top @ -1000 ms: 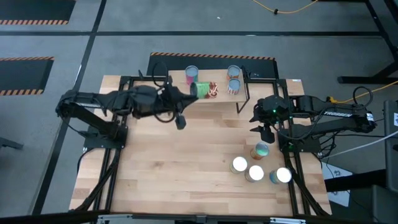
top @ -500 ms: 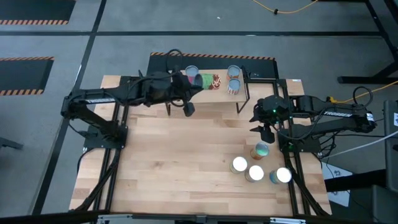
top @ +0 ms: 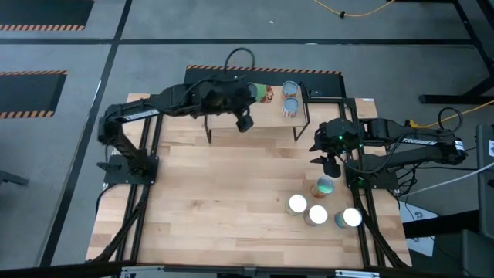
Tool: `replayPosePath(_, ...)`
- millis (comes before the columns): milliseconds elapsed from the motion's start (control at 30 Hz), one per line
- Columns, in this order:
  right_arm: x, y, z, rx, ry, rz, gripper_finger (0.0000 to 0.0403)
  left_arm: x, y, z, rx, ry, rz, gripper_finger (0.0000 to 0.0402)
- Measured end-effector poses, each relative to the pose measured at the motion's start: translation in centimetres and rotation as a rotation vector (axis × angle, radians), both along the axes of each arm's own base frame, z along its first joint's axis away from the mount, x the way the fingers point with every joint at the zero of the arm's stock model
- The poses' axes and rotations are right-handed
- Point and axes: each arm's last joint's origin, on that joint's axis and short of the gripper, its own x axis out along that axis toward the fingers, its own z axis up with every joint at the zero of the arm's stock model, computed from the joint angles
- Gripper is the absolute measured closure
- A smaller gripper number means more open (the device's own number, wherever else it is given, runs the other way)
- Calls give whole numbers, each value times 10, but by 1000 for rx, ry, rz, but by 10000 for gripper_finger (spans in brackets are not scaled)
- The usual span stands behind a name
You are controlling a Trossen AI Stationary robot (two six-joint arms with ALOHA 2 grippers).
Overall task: Pick and place cans onto a shelf
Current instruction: Put the green canned vegetable on the shelf
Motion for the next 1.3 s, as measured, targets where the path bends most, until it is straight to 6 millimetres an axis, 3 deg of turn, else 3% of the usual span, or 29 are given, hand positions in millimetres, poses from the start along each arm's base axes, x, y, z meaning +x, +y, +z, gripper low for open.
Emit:
replayPosePath(133, 0, 0, 0, -3, -1, 4, 195, 7, 9, -2, -50, 113, 35, 401)
replayPosePath(333, 0, 0, 0, -12, -3, 15, 195, 16, 22, -25, -159, 279, 31, 401)
replayPosePath(667, 1, 0, 0, -15, -8, 18, 195, 11, 31, -53, -275, 501, 92, 400)
replayPosePath(1300, 1, 0, 0, -15, -8, 18, 195, 12, 44, -66, -304, 503, 145, 395)
